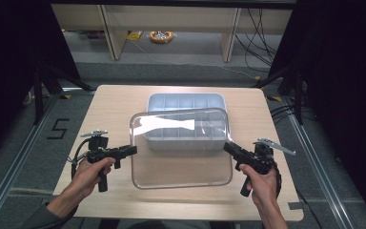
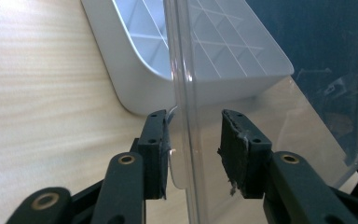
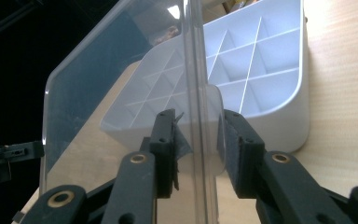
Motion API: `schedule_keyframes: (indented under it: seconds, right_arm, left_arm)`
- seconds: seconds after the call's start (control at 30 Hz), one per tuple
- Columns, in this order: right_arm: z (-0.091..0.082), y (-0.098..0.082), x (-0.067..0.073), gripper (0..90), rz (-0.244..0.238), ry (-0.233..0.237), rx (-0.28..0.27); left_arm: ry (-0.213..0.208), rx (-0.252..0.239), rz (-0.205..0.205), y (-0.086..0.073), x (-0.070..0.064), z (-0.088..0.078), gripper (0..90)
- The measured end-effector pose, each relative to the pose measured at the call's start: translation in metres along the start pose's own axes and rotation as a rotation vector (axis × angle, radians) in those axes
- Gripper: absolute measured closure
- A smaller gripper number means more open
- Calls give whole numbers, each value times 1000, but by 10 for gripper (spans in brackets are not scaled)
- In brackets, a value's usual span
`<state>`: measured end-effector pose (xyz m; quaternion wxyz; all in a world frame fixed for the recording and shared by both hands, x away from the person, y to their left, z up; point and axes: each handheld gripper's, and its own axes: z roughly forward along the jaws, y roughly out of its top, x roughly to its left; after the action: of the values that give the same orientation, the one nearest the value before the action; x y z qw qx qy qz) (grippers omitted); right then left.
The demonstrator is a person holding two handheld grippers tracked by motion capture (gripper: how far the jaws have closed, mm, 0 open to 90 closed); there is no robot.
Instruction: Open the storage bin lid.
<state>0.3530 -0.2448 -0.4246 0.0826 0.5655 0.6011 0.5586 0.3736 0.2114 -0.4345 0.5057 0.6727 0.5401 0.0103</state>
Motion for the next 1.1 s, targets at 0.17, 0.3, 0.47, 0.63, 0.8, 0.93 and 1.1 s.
schedule_keyframes:
  seconds: [0.17, 0.3, 0.47, 0.63, 0.8, 0.93, 1.1]
  right_arm:
    - [-6, -13, 0, 680, 1, 5, 13]
    - [-10, -26, 0, 679, 25, 6, 31]
    - [-13, -44, -4, 677, 50, -11, 57]
    - [-15, -57, -14, 673, 83, -15, 68]
    - [-20, -66, -17, 671, 126, -24, 71]
    - [-20, -72, -21, 667, 136, -35, 81]
    - [-20, -77, -25, 665, 120, -51, 92]
  left_arm:
    - [4, 10, -12, -14, 1, -4, 610]
    - [1, 22, -4, -24, 1, -4, 609]
    - [4, 42, -23, -38, 6, 0, 610]
    - [-11, 85, -15, -50, 9, 6, 608]
    - [-9, 62, -33, -58, 6, 13, 607]
    - [-24, 112, -15, -64, 10, 14, 604]
    - [-12, 103, -16, -68, 9, 17, 603]
